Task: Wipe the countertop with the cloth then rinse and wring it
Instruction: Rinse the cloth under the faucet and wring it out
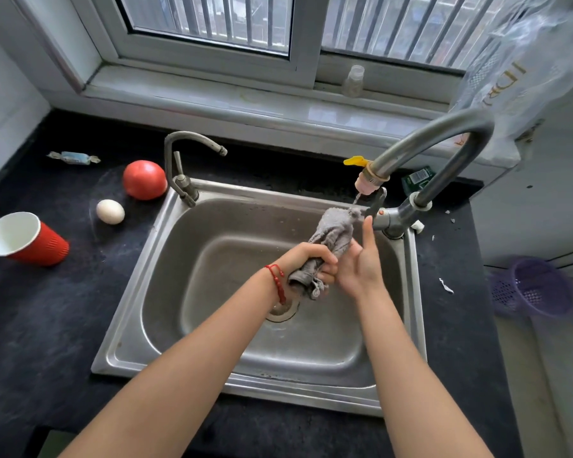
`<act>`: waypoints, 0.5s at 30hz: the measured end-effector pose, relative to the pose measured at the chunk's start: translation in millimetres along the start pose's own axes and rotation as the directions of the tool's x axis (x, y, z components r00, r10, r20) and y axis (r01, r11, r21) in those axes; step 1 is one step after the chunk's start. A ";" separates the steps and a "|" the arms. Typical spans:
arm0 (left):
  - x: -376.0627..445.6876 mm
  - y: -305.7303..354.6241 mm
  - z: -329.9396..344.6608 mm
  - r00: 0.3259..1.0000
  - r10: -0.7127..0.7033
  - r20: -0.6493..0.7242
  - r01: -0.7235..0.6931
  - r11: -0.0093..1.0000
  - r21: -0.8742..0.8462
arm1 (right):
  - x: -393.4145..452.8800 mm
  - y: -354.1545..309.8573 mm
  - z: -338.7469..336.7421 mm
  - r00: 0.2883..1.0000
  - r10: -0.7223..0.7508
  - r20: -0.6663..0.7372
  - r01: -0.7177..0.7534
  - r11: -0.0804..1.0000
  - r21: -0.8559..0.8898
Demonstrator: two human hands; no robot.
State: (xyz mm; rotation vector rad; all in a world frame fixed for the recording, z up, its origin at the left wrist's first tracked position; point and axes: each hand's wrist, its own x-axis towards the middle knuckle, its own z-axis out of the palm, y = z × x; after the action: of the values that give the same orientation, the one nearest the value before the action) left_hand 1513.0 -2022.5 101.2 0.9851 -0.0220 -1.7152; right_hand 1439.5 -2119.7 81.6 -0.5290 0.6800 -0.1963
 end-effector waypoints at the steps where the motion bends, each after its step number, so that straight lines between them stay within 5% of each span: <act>1: 1.0 0.1 2.1 0.999 -0.020 0.042 0.023 0.997 -0.073 | 0.0 6.7 1.1 0.998 0.037 0.045 -0.037 0.999 0.005; 3: 0.2 1.5 3.9 0.997 -0.030 0.074 0.042 0.985 -0.166 | -1.7 15.5 7.4 0.987 0.077 0.139 -0.086 0.994 0.063; 6: -7.4 0.2 -2.8 0.985 -0.068 0.156 0.078 0.995 -0.060 | 1.4 11.2 11.1 0.991 0.002 0.132 -0.029 0.978 0.205; 10: -8.8 -13.0 -15.3 0.998 -0.063 -0.014 0.064 0.998 0.026 | 14.5 6.5 10.0 0.992 -0.010 -0.123 0.001 0.997 -0.080; 12: -4.6 -18.6 -18.0 0.988 -0.020 -0.156 0.065 0.955 0.291 | 18.8 11.4 10.0 0.961 -0.086 -0.261 0.014 0.964 -0.266; 15: 6.8 -26.5 -20.8 0.894 0.191 -0.406 0.202 0.636 0.744 | 22.1 25.1 11.2 0.905 -0.206 -0.372 0.011 0.885 -0.465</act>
State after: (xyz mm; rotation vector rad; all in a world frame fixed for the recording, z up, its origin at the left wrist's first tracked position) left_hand 1504.5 -2008.3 71.1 2.0280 -0.5012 -1.4195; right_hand 1463.7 -2101.4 63.6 -0.9971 1.1246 -0.2629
